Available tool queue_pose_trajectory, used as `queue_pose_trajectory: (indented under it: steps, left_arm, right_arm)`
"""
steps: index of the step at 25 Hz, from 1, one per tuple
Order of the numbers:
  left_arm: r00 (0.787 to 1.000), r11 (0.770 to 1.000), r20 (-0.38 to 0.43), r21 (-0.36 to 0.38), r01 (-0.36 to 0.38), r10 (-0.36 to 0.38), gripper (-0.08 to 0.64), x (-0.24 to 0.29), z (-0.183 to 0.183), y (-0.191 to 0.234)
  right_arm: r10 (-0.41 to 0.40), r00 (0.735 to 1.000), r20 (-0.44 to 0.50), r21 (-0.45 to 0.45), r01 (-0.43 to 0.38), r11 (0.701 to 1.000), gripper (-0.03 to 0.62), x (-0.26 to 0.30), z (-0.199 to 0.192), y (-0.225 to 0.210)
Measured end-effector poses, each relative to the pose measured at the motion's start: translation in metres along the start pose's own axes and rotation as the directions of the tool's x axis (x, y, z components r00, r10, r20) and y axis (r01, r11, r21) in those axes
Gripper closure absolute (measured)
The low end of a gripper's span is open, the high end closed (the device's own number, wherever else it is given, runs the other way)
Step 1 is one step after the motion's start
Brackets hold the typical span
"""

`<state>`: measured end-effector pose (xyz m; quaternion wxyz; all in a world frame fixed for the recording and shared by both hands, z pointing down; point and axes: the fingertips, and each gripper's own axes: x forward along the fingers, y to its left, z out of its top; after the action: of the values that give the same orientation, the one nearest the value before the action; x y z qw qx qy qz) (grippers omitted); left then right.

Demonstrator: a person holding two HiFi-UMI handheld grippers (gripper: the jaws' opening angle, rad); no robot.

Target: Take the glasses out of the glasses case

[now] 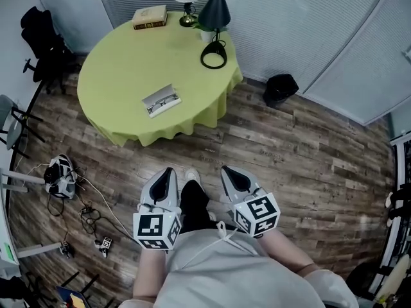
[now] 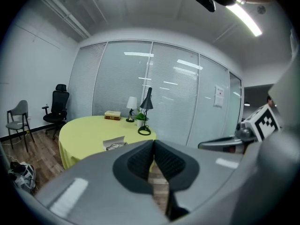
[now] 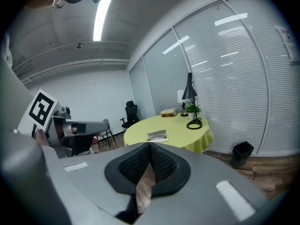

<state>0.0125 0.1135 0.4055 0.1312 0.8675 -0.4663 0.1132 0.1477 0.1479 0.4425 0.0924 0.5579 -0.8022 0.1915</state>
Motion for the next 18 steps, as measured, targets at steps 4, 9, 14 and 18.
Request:
queue_pose_trajectory:
  steps: [4, 9, 14, 18]
  left_arm:
    - [1.0, 1.0, -0.009, -0.014, -0.02, 0.02, 0.554, 0.038, 0.005, 0.024]
    - [1.0, 0.999, -0.007, -0.041, -0.022, 0.021, 0.554, 0.094, 0.024, 0.056]
    - [0.998, 0.997, -0.028, -0.064, -0.049, 0.048, 0.554, 0.164, 0.045, 0.099]
    - [0.998, 0.993, -0.039, -0.109, -0.053, 0.049, 0.554, 0.209, 0.057, 0.138]
  right_arm:
    - [-0.005, 1.0, -0.005, -0.011, 0.005, 1.0, 0.592, 0.035, 0.011, -0.019]
    - [-0.008, 1.0, -0.008, -0.018, 0.007, 1.0, 0.592, 0.089, 0.04, -0.042]
    - [0.004, 1.0, -0.028, -0.046, -0.005, 0.999, 0.592, 0.161, 0.077, -0.072]
    - [0.015, 0.999, -0.04, -0.089, -0.019, 0.996, 0.592, 0.221, 0.106, -0.081]
